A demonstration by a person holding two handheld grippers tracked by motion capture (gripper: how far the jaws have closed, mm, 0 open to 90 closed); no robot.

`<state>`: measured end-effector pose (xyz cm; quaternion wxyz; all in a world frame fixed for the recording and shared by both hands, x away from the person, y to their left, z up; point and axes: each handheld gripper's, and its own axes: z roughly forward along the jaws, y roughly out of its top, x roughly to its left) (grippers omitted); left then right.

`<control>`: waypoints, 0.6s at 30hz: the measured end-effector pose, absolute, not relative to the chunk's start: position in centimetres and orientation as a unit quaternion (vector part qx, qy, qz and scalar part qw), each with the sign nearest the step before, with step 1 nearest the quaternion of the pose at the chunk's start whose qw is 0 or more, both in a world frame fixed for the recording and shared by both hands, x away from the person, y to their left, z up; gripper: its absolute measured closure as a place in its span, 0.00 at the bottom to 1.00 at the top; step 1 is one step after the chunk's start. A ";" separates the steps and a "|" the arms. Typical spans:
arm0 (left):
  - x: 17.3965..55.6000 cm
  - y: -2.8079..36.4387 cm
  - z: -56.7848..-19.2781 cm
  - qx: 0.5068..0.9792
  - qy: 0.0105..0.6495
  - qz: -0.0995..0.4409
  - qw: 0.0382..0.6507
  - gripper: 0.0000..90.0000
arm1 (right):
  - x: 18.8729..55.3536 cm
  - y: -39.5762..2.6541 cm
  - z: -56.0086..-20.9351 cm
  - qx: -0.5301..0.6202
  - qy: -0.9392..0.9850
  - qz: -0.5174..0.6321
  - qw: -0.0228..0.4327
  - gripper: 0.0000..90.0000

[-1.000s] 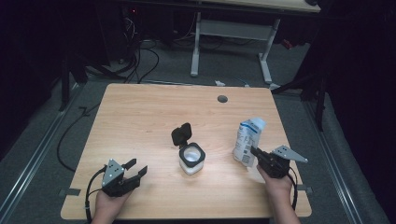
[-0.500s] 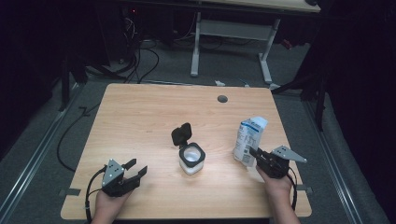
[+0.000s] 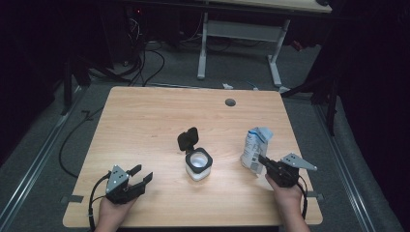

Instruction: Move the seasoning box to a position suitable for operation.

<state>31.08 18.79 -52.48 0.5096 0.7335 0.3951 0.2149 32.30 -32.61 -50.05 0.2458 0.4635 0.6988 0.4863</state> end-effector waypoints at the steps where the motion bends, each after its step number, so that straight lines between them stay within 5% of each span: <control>1: 31.1 18.8 -52.5 0.733 0.395 0.215 0.510 0.50 | 32.1 -32.6 -50.1 0.463 0.700 0.485 0.246 0.99; 18: 31.0 18.6 -52.6 0.735 0.395 0.212 0.508 0.50 | 31.2 -32.3 -50.8 0.467 0.692 0.498 0.236 0.96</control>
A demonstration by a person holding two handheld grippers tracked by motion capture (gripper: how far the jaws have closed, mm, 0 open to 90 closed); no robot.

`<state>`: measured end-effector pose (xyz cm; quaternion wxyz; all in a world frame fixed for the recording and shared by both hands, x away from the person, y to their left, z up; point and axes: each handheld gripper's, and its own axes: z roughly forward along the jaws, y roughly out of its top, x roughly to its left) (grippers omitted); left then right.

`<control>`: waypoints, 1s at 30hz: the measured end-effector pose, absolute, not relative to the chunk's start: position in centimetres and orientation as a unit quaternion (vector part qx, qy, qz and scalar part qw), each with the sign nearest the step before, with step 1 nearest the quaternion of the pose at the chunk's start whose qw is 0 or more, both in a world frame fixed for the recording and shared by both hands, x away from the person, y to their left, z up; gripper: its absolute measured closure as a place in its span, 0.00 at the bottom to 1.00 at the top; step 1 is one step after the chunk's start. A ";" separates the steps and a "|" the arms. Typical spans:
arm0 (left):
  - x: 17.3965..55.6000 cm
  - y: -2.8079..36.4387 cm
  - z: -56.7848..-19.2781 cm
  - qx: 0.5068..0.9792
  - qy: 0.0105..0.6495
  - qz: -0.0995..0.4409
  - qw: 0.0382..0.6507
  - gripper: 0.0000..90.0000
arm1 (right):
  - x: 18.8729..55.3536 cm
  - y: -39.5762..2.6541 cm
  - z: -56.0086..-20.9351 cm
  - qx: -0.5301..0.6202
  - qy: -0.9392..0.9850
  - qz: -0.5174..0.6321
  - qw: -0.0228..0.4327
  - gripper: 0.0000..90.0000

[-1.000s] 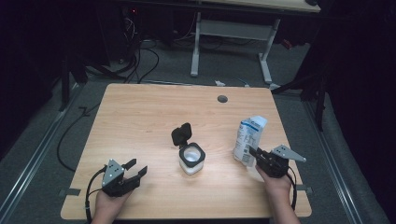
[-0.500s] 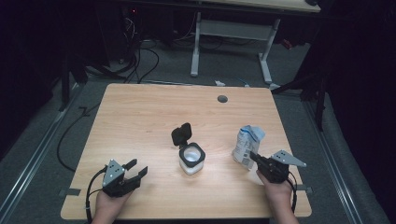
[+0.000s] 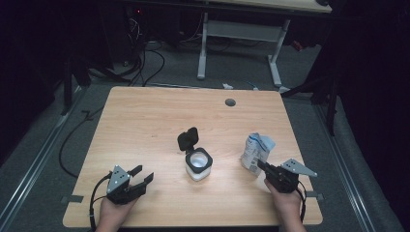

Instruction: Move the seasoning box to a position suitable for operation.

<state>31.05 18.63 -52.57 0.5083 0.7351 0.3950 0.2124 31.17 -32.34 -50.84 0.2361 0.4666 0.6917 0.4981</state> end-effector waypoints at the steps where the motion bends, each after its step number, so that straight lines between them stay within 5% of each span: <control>1: 31.0 18.6 -52.6 0.735 0.395 0.212 0.508 0.50 | 31.2 -32.3 -50.9 0.466 0.692 0.498 0.237 0.95; 22: 31.0 18.6 -52.6 0.737 0.393 0.212 0.508 0.50 | 31.3 -32.1 -51.2 0.483 0.684 0.496 0.229 0.63; 30: 31.0 18.5 -52.6 0.739 0.393 0.211 0.505 0.50 | 31.1 -31.9 -51.2 0.479 0.691 0.487 0.237 0.60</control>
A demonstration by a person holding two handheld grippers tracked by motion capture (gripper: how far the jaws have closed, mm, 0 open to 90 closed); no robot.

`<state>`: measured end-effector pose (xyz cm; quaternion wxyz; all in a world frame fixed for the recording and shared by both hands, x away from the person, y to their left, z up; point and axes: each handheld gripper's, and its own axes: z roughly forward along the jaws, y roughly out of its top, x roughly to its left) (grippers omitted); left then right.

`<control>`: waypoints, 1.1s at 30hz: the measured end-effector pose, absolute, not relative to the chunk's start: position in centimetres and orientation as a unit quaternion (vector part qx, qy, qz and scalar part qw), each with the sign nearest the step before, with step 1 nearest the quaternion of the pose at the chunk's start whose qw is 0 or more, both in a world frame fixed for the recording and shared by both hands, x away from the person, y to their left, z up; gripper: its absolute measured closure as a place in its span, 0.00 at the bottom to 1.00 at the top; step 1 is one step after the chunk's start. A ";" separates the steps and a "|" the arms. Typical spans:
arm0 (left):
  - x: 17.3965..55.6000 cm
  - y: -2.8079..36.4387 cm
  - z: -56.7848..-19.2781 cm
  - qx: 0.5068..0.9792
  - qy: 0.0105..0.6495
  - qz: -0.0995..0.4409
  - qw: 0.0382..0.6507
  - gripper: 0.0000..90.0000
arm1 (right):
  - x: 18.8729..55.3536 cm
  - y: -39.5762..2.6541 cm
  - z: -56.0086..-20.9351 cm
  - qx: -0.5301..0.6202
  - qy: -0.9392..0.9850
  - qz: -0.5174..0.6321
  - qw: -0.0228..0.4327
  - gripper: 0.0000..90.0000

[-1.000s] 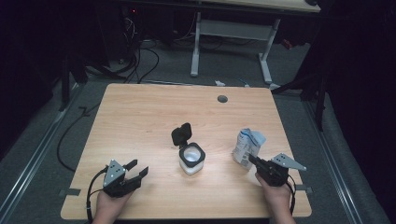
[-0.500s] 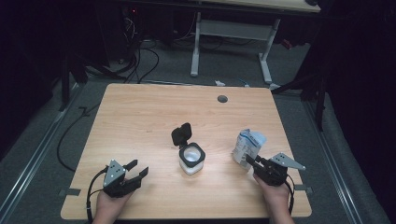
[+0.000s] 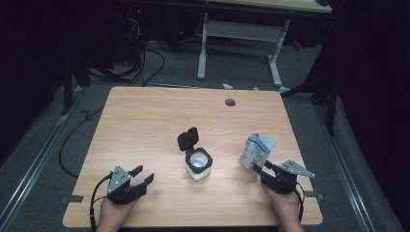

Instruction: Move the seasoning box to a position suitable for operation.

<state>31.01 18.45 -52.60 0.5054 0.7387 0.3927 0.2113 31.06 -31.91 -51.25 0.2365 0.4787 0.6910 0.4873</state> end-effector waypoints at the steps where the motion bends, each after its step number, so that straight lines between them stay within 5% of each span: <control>1: 31.0 18.4 -52.6 0.739 0.393 0.211 0.505 0.50 | 31.0 -31.9 -51.3 0.479 0.691 0.487 0.237 0.59; 33: 30.7 17.4 -52.5 0.753 0.387 0.214 0.487 0.51 | 26.9 -31.4 -51.7 0.499 0.694 0.442 0.272 0.57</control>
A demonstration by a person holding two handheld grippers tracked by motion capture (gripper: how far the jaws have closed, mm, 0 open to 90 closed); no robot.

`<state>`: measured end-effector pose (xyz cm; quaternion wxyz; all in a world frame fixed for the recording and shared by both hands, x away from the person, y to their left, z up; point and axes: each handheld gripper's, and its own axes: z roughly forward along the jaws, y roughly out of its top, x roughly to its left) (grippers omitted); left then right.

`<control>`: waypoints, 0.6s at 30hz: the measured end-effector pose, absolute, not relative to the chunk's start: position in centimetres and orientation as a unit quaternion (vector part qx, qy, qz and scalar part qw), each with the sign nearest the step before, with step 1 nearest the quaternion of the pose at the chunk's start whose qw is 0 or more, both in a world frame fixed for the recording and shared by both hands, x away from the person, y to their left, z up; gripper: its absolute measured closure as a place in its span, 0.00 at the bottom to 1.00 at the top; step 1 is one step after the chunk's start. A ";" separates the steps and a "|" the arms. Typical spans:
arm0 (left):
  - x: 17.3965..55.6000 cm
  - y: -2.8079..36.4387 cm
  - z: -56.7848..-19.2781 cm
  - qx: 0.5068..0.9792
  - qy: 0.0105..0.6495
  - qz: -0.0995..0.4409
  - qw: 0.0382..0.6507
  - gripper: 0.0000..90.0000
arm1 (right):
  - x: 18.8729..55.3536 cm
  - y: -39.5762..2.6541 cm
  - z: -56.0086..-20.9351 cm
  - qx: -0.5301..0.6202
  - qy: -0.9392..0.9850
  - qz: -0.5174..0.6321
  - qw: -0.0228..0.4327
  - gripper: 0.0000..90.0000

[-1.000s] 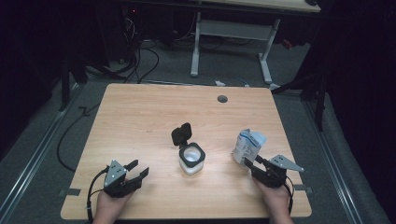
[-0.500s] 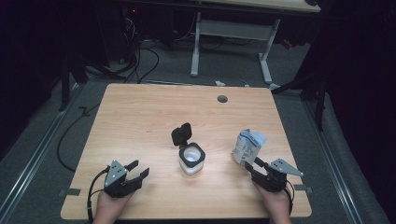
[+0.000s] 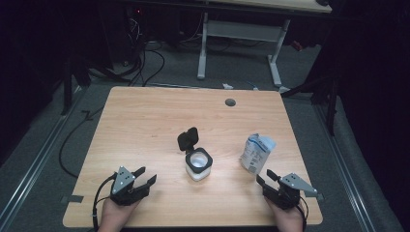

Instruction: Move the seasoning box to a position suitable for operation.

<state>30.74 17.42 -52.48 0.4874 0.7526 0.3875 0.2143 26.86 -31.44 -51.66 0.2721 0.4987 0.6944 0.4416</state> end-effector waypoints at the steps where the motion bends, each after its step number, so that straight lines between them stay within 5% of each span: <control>1: 30.7 17.3 -52.5 0.754 0.387 0.215 0.486 0.51 | 26.7 -31.3 -51.7 0.500 0.694 0.439 0.275 0.57; 18: 30.9 16.6 -52.4 0.753 0.401 0.209 0.478 0.50 | 25.4 -28.5 -51.3 0.463 0.716 0.439 0.283 0.62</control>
